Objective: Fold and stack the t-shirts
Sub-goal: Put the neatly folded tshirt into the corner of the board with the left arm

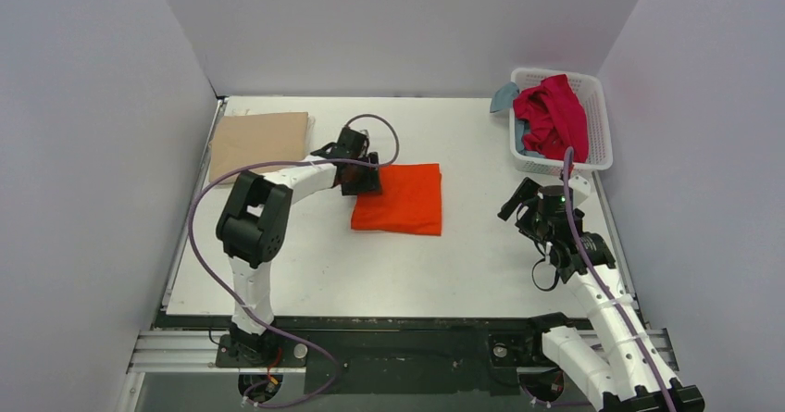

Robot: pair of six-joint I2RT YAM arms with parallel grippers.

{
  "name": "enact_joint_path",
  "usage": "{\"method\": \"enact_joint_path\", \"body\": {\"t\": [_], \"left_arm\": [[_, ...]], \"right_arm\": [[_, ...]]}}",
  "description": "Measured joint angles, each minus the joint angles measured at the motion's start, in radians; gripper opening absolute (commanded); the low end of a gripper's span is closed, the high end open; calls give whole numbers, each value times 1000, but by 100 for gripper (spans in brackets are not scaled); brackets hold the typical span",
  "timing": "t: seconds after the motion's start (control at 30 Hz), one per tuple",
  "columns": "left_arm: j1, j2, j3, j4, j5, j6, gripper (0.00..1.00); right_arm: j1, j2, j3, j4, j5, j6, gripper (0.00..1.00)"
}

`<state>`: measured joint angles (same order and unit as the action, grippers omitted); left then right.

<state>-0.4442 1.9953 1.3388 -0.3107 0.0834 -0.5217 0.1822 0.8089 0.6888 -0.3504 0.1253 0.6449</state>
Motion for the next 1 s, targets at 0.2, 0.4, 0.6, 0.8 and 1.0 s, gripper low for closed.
{"method": "enact_joint_path", "body": {"t": [0.2, 0.4, 0.6, 0.8, 1.0], "left_arm": [[-113, 69, 111, -86, -192, -24, 13], [-183, 109, 201, -192, -383, -42, 0], [-169, 116, 250, -292, -542, 74, 0], [-84, 103, 311, -283, -701, 289, 0], [10, 49, 321, -189, -784, 519, 0]], "right_arm": [[-6, -8, 0, -51, 33, -39, 100], [-7, -8, -1, -69, 55, -79, 100], [-13, -5, -2, -68, 65, -130, 100], [-13, -6, -23, -47, 66, -164, 99], [-13, -6, -30, -28, 66, -182, 98]]}}
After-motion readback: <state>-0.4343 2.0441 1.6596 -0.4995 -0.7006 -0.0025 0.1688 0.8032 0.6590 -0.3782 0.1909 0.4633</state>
